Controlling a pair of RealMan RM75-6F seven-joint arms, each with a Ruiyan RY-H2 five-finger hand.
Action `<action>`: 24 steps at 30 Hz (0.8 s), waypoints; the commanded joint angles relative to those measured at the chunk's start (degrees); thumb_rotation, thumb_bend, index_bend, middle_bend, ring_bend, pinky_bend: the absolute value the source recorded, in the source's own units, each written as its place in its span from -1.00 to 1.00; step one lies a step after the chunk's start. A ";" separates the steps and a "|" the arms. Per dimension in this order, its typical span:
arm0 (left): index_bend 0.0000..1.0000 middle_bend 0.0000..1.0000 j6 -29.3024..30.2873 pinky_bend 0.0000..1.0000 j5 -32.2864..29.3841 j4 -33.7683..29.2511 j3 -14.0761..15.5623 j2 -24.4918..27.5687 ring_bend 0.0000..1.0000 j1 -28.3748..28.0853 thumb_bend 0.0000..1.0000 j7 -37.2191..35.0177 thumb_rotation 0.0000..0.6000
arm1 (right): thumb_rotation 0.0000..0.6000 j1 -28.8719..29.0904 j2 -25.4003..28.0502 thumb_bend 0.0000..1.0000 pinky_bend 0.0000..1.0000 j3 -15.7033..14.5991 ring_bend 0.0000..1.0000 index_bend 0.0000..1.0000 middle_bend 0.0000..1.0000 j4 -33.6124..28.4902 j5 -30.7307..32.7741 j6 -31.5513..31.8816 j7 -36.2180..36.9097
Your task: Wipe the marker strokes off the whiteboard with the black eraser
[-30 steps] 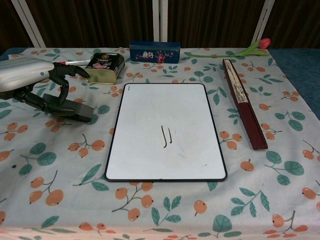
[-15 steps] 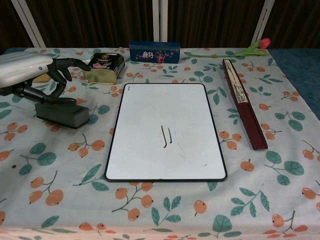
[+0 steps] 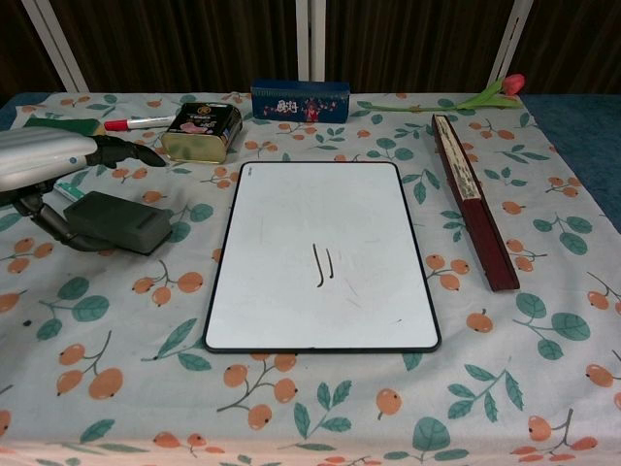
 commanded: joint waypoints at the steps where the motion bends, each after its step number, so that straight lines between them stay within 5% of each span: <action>1: -0.63 -0.57 -0.66 -0.47 -0.82 -0.22 0.09 0.18 -0.76 -0.21 -0.49 0.63 1.00 | 1.00 0.01 0.04 -0.25 -1.00 0.07 -1.00 -1.00 -1.00 0.00 0.11 -0.01 -0.02; 8: -0.51 -0.37 -0.30 -0.40 -0.64 -0.21 -0.13 0.07 -0.66 -0.23 -0.37 -0.49 1.00 | 1.00 -0.11 0.46 -0.25 -1.00 0.40 -1.00 -1.00 -1.00 -0.20 0.27 0.53 0.10; 24: -0.46 -0.31 -0.63 -0.36 0.38 -0.12 0.39 0.15 -0.59 -0.68 -0.37 -2.16 1.00 | 1.00 0.14 -0.08 -0.24 -1.00 0.28 -1.00 -1.00 -1.00 0.38 0.63 -0.34 0.06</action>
